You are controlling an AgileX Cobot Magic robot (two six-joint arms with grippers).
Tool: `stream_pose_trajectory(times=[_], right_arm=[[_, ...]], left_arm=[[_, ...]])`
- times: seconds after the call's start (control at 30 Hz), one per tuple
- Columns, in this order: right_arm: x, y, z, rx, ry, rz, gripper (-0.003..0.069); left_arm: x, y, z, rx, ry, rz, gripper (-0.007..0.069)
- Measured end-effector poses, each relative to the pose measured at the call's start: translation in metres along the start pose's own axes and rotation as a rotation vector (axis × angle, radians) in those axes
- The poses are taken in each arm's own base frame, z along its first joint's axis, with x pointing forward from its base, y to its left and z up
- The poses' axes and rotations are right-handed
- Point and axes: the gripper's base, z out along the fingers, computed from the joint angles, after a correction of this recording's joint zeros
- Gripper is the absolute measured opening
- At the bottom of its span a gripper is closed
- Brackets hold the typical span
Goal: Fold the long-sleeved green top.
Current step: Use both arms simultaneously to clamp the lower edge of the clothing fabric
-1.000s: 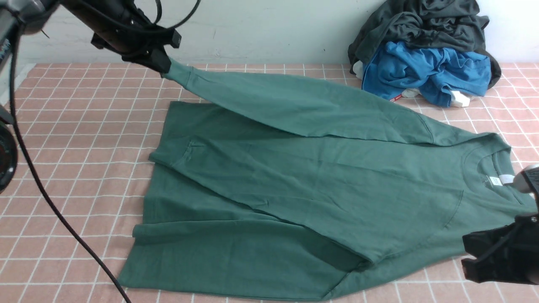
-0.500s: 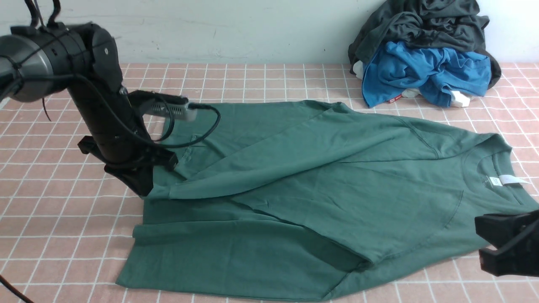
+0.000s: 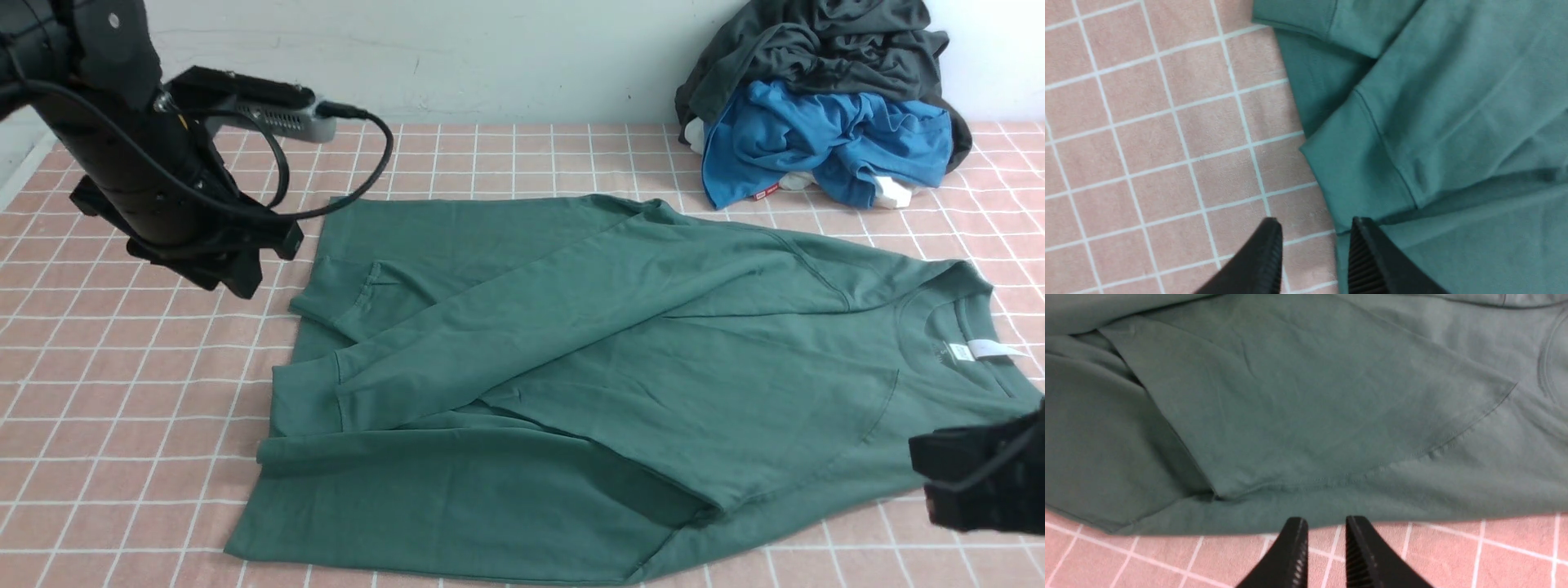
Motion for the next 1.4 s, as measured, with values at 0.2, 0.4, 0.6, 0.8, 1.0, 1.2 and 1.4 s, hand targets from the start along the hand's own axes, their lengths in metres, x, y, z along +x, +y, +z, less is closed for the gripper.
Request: stream_pose_trajectory(times=[0.2,0.4,0.6,0.8,1.0,1.2,1.4], right_arm=[[-0.045,-0.009,0.032,0.061,0.063,0.022,0.0319],[-0.091,-0.036,0.114,0.171,0.177,0.068,0.0424],[-0.115,-0.075,0.206,0.241,0.281,0.072,0.0430],[-0.120,-0.101,0.286,0.289,0.439,0.092,0.0426],[-0.137,-0.108,0.306,0.296,0.532,0.076,0.0384],[-0.139,-0.106,0.305,0.257,0.555,0.043,0.0304],[-0.137,-0.111,0.301,0.229,0.586,0.047,0.0196]], left_arm=[[0.016,-0.008,-0.042,0.027,-0.126,0.003,0.0216],[0.053,-0.018,-0.087,0.052,-0.354,0.008,0.0216],[0.091,-0.021,-0.092,0.049,-0.429,0.003,0.0216],[0.110,-0.019,-0.065,0.033,-0.375,0.002,0.0216],[0.113,-0.018,-0.048,0.024,-0.348,-0.002,0.0216],[0.112,-0.017,-0.049,0.022,-0.358,-0.002,0.0216],[0.112,-0.017,-0.049,0.022,-0.358,-0.002,0.0216]])
